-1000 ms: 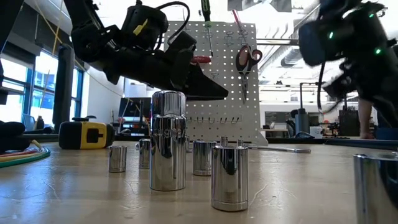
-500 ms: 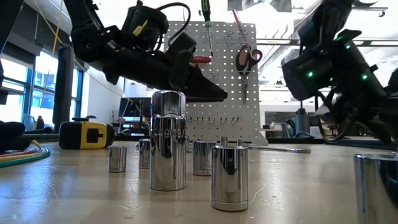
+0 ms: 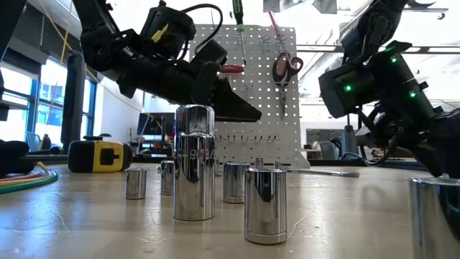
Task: Hang tools onto peg board
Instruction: Hang the right silver wrench on the white peg board
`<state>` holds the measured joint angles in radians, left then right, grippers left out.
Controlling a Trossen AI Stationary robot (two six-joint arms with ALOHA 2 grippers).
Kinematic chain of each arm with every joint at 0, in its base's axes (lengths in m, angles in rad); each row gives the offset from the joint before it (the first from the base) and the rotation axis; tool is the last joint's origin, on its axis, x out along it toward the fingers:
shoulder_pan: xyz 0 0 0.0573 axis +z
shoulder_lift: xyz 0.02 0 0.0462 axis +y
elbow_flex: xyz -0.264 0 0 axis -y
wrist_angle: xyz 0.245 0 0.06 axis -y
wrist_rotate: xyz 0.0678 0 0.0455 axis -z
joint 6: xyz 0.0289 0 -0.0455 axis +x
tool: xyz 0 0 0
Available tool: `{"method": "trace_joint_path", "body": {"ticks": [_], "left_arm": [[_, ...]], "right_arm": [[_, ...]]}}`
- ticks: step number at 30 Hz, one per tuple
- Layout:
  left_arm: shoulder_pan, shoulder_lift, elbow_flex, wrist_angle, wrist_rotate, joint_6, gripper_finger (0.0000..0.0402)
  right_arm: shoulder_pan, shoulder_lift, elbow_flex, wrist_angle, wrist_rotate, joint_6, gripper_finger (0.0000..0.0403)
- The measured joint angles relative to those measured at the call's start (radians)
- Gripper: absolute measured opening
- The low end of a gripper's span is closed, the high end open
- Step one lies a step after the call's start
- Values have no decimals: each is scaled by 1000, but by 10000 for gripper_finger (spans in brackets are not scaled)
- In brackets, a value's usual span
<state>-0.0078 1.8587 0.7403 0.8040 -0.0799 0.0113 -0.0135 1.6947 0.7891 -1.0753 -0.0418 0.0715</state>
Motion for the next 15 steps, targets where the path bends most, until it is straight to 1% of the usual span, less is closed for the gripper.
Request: {"method": "trace_joint_path", "body": {"ticks": [3, 7, 12, 15], "left_arm": [[0, 0, 0, 0, 0, 0, 147], [0, 0, 0, 0, 0, 0, 147], [2, 0, 0, 0, -1, 1, 147], [2, 0, 0, 0, -2, 0, 147]], "right_arm": [[0, 0, 7, 10, 1, 3, 151], [0, 0, 58, 55, 7, 22, 151], [7, 0, 156, 116, 8, 18, 151], [15, 1, 233, 136, 27, 2, 151]]}}
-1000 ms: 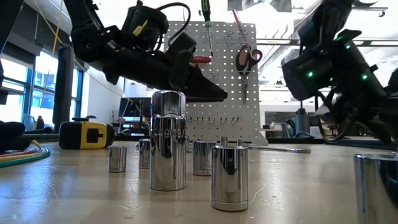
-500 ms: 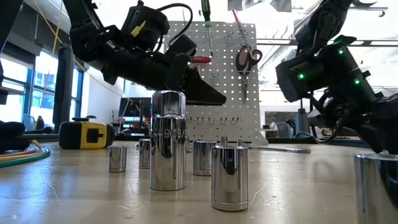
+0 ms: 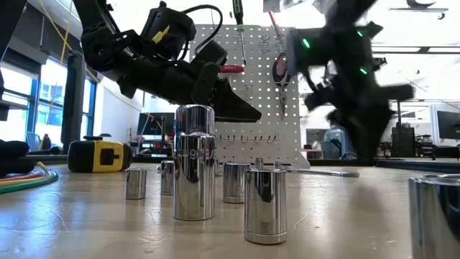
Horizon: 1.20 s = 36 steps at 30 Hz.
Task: Hang tools onto peg board
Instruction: Hang the right silver wrench on the white peg board
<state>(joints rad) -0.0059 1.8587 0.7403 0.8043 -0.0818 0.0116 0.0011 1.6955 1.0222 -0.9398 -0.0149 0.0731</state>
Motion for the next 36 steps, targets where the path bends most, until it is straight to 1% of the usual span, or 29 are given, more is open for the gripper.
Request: {"method": "trace_joint_path", "body": {"ticks": [2, 5, 7, 11, 15, 21, 27, 31, 36], "left_arm": [[0, 0, 0, -1, 0, 0, 147], [-1, 0, 0, -16, 0, 0, 147], [-3, 0, 0, -28, 0, 0, 147], [-2, 0, 0, -42, 1, 0, 147], [-2, 0, 0, -47, 1, 0, 147], [-4, 0, 0, -56, 1, 0, 147], [-4, 0, 0, -52, 1, 0, 147], [-5, 0, 0, -52, 1, -4, 147], [-4, 0, 0, -50, 1, -7, 147]], "right_arm": [[10, 0, 54, -30, 51, -10, 151], [20, 0, 99, -170, 121, -27, 151], [20, -1, 106, -236, 125, -19, 151], [12, -1, 56, -305, 69, 21, 151], [12, -1, -47, -300, 14, 40, 151], [9, 0, -198, -281, 6, 79, 151], [-17, -3, -312, -177, -48, 85, 151], [-23, -2, -299, -174, -42, 84, 151], [-23, 0, -248, -139, -24, 64, 151]]}}
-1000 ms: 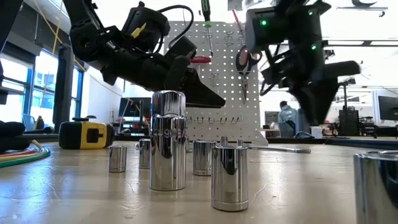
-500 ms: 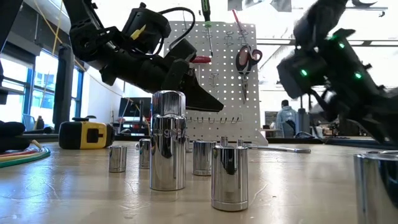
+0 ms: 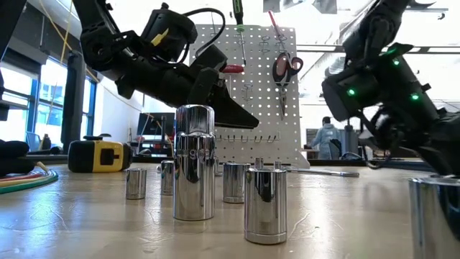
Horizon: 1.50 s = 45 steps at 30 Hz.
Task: Hang tools onto peg board
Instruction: Hang the right silver wrench on the white peg board
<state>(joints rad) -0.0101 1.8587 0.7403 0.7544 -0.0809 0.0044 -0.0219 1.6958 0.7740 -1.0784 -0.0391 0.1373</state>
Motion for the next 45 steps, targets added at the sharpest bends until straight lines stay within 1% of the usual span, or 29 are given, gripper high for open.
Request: {"method": "trace_joint_path", "body": {"ticks": [8, 22, 28, 32, 36, 41, 45], "left_arm": [[-4, 0, 0, -1, 0, 0, 147], [-7, 0, 0, -2, 0, -1, 147], [-10, 0, 0, -2, 0, -2, 147], [-10, 0, 0, -2, 0, -2, 147], [-11, 0, 0, -2, 0, -5, 147], [-20, 0, 0, -24, 0, -16, 147], [-24, 0, 0, -31, 0, -2, 147]], "right_arm": [[-17, -1, 64, 78, 0, -14, 151], [-24, -2, 126, 289, -57, -22, 151], [-24, 0, 142, 308, -45, -1, 151], [-24, -1, 178, 368, -42, 23, 151], [-24, 0, 209, 338, -30, 24, 151], [-25, 0, 248, 127, 28, 50, 151], [-24, 0, 242, 10, 39, 89, 151]]}}
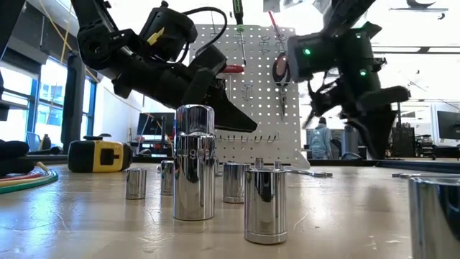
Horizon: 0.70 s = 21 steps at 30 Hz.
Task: Hang tools onto peg board
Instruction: Hang the right silver wrench on the white peg board
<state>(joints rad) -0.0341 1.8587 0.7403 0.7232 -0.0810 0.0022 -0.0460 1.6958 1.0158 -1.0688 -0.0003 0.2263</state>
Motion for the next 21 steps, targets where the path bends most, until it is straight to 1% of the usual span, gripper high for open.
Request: {"method": "trace_joint_path", "body": {"ticks": [8, 12, 21], "left_arm": [[1, 0, 0, -1, 0, 9, 147], [0, 0, 0, -7, 0, 9, 147], [0, 0, 0, -20, 0, 9, 147]], "right_arm": [[0, 0, -44, -46, -42, 2, 151], [0, 0, -49, -68, -45, -5, 151], [0, -1, -49, -31, -58, -47, 151]]}}
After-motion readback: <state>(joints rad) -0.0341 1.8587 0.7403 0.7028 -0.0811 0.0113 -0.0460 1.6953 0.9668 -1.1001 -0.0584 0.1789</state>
